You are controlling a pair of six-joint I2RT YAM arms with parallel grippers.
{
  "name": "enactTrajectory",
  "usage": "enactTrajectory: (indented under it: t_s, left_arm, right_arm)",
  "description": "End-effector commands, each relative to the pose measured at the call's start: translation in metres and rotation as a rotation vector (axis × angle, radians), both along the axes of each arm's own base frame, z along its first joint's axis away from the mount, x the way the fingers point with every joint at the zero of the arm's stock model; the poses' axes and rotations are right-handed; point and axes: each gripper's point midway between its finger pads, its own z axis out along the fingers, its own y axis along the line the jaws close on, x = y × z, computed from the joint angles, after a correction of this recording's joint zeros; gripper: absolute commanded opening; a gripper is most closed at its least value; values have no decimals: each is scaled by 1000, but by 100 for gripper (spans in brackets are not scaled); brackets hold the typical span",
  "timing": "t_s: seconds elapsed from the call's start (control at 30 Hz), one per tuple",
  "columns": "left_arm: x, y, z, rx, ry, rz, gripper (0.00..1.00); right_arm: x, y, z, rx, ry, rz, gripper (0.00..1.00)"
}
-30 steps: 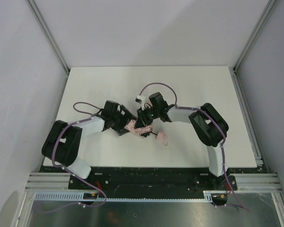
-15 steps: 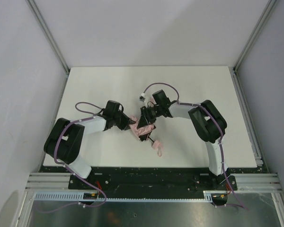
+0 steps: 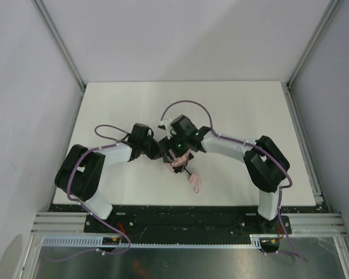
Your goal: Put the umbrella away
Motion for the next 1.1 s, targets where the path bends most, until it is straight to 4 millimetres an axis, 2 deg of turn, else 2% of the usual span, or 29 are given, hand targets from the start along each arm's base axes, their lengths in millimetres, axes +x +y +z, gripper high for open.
enactTrajectory:
  t_s: [0.0,0.1,0.23,0.37,0.43,0.6,0.73,0.8,0.83,1.03,1.07]
  left_arm:
    - [-47,31,-57,190,181,-13,0]
    - [-49,31,-57,183,189,-9,0]
    - [-51,30,-57,171,202,-2,0]
    - [-53,28,-56,161,216,0,0]
    - [-53,28,-56,160,216,-1,0]
    - [-51,26,-51,154,200,-11,0]
    - [-45,24,-42,151,162,-32,1]
    - [-42,22,-38,147,143,-46,9]
    - [-40,21,-35,143,131,-53,16]
    - [-25,22,-10,126,39,-70,64]
    - [-23,23,-6,121,26,-70,75]
  right_arm:
    - [3,-6,8,-176,-281,-54,80]
    - [0,-3,-7,-259,-345,-75,80]
    - [5,-12,-30,-423,-482,-142,79]
    - [16,-21,-37,-545,-650,-232,71]
    - [18,-22,-40,-556,-684,-242,61]
    - [21,-31,-66,-569,-608,-215,21]
    - [7,-39,-95,-533,-423,-127,3]
    - [-2,-44,-108,-505,-315,-78,1]
    - [-8,-46,-115,-485,-251,-52,0]
    - [-34,-54,-133,-339,55,0,0]
    - [-37,-55,-135,-320,90,5,0]
